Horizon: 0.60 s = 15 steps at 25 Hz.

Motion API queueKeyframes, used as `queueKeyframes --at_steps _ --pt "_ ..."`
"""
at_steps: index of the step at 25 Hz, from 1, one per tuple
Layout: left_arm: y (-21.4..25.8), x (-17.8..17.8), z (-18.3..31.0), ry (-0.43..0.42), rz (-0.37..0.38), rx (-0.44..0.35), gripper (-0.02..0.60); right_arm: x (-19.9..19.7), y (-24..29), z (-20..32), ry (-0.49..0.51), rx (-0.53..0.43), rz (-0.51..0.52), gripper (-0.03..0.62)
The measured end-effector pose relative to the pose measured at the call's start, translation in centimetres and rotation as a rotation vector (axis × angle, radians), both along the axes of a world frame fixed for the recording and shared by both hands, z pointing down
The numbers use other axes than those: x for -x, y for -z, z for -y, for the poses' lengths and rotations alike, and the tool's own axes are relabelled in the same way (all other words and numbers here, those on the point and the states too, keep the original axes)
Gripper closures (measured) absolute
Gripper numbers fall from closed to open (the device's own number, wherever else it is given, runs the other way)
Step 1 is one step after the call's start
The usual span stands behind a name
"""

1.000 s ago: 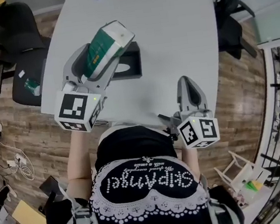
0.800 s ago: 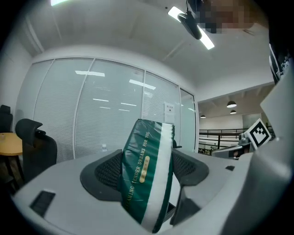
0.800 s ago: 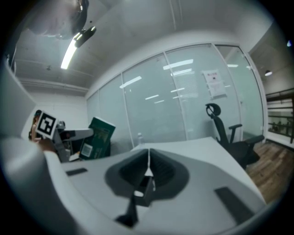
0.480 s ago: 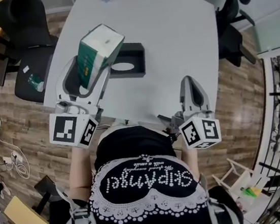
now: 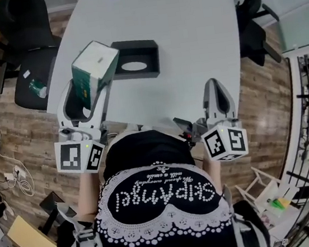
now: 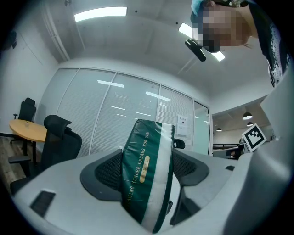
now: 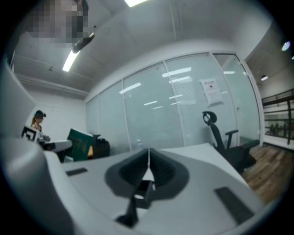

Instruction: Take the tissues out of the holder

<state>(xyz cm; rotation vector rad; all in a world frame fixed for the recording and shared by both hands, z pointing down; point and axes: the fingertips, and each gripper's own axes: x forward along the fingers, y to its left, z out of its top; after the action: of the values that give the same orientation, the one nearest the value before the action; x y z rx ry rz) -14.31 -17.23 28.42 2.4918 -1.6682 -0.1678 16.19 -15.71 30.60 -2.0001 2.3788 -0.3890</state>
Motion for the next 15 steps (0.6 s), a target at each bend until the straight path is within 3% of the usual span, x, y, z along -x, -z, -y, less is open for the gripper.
queueKeyframes --at_steps 15 --pt "-2.5 -1.4 -0.3 -0.060 -0.012 0.052 0.233 -0.5 -0.9 -0.7 -0.044 0.030 -0.012 0.562"
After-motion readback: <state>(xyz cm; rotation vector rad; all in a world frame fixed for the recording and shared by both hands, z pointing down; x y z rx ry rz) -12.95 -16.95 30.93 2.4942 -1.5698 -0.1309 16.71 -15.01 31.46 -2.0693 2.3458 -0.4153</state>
